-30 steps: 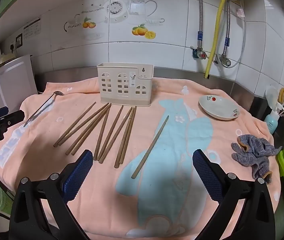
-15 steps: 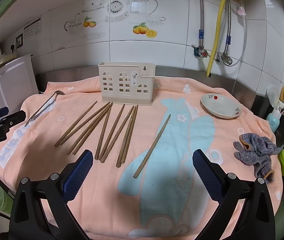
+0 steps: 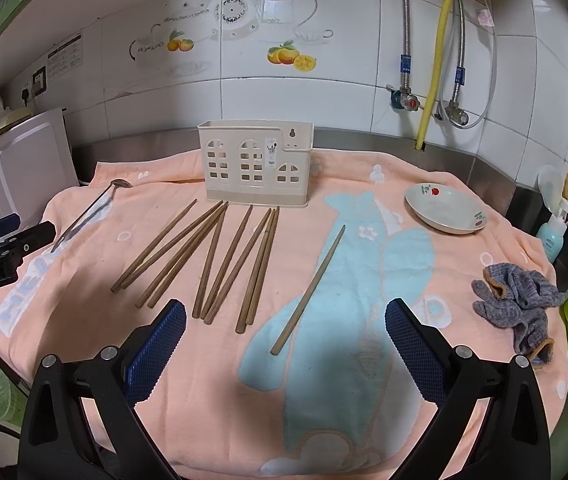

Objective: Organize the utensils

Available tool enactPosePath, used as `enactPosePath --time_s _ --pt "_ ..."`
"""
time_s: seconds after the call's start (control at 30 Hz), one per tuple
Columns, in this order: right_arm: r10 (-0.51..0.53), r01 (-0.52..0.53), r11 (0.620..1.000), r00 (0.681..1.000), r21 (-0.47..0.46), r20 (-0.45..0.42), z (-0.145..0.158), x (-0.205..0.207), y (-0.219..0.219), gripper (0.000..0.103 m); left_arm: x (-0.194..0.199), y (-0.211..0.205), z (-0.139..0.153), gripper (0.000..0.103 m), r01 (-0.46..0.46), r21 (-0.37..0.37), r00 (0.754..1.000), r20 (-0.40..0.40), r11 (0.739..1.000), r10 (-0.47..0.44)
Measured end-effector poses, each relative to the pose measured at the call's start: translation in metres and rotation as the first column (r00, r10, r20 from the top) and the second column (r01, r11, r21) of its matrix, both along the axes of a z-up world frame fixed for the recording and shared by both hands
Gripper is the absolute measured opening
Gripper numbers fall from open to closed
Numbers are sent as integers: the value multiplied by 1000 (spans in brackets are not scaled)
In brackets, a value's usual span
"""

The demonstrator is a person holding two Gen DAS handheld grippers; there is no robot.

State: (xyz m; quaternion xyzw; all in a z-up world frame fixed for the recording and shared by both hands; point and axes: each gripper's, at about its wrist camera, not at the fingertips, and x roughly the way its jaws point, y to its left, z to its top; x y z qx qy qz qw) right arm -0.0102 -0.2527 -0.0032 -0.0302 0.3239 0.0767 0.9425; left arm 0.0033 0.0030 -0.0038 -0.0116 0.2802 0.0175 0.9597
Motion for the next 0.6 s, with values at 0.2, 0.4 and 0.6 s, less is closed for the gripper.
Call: enactPosePath --time_s 0.2,0.4,0.6 --pt "-5 5 1000 1000 4 -6 -1 2 1 97 0 1 0 98 -2 2 1000 6 1000 2" --pt "-14 14 1000 1000 7 -6 0 4 -2 97 1 2 0 98 -1 1 1000 4 1000 1" --pt "-12 12 1000 1000 10 -11 0 5 -3 97 3 1 -1 98 -1 1 1000 0 1000 1"
